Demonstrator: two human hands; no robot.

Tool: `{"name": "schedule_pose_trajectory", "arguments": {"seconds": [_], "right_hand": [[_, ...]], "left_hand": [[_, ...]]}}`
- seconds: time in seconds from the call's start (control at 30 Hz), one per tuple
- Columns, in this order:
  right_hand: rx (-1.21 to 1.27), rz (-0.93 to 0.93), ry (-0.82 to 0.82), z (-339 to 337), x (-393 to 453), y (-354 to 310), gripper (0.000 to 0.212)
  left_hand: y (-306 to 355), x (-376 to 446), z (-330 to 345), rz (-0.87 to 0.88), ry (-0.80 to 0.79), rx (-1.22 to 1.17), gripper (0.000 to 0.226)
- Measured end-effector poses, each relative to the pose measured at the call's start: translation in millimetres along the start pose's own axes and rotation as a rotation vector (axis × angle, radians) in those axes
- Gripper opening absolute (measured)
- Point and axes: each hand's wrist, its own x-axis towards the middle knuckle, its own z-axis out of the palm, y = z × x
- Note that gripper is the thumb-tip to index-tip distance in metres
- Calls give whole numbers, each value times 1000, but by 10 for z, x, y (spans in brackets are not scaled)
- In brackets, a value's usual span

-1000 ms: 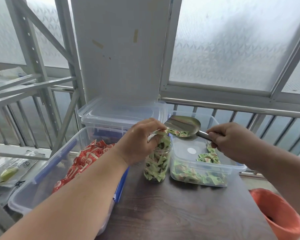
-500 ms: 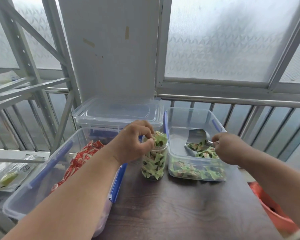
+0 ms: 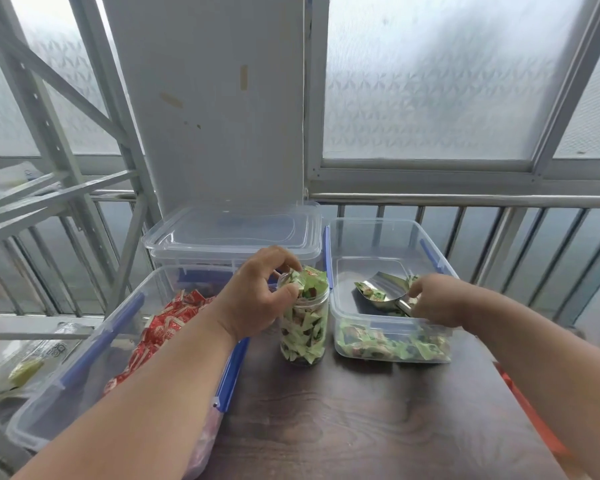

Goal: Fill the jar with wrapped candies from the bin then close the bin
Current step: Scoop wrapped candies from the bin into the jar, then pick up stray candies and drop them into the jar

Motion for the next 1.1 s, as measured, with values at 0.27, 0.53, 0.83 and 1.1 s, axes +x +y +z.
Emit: {"name": "schedule_pose_trajectory", "arguments": {"seconds": [0.27, 0.53, 0.83, 1.1], "right_hand": [[208, -19, 97, 92, 5, 59, 27], [326, -118, 177, 205, -73, 44, 27], [111, -162, 632, 505, -284, 42, 37], [78, -228, 747, 586, -258, 114, 40]], "left_hand": [[10, -18, 11, -6, -4, 55, 39], [74, -4, 43, -85, -88, 100, 57], [182, -22, 32, -202, -202, 155, 85], [393, -45, -76, -342, -357, 26, 79]]}}
